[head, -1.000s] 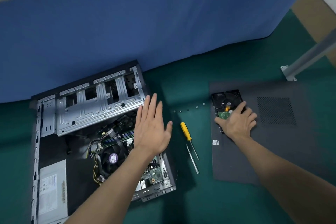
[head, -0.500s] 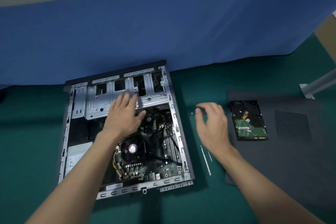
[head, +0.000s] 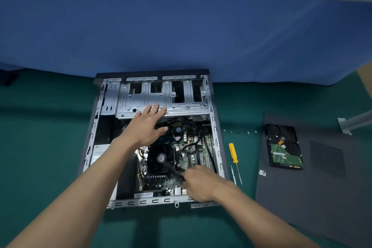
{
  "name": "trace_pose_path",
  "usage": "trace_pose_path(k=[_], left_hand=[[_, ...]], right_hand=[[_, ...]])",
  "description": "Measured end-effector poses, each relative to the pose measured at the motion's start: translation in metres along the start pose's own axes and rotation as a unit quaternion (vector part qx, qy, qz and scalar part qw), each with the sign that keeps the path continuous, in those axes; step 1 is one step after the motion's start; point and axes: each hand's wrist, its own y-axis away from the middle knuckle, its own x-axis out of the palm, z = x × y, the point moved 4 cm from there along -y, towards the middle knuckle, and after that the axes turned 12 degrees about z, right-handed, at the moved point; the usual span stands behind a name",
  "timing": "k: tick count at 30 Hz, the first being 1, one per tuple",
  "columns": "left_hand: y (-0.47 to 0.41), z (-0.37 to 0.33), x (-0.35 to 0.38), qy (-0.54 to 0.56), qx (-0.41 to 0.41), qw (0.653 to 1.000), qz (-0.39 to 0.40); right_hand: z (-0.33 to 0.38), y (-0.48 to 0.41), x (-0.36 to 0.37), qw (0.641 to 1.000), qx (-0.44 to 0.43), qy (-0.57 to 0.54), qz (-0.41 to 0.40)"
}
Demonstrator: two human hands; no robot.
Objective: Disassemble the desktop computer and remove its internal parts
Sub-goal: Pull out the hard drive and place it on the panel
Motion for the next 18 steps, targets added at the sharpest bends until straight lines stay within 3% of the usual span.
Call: trace_pose_path(k=[8,11,14,16,18], left_hand=[[0.001,0.009,-0.012,0.105,0.026,0.994,0.034],[0.001,0.011,-0.015,0.138,0.035,0.989,0.039],[0.001,0.013,-0.015,0.159,0.042,0.986,0.040],[0.002,0.013,-0.015,0.154,0.049,0.986,0.039],[0.002,0.013,-0.015,0.148,0.055,0.987,0.041]], right_hand=[[-0.004,-0.002,-0.010,0.986,0.054,-0.094,0.130],[-0.009,-0.002,-0.016,0.969,0.046,-0.198,0.141],[-0.014,-0.011,-0.024,0.934,0.095,-0.344,-0.023],[-0.020,-0.018,-0.032,0.918,0.147,-0.332,-0.159],[-0.027,-0.026,-0.032,0.909,0.194,-0.297,-0.219]])
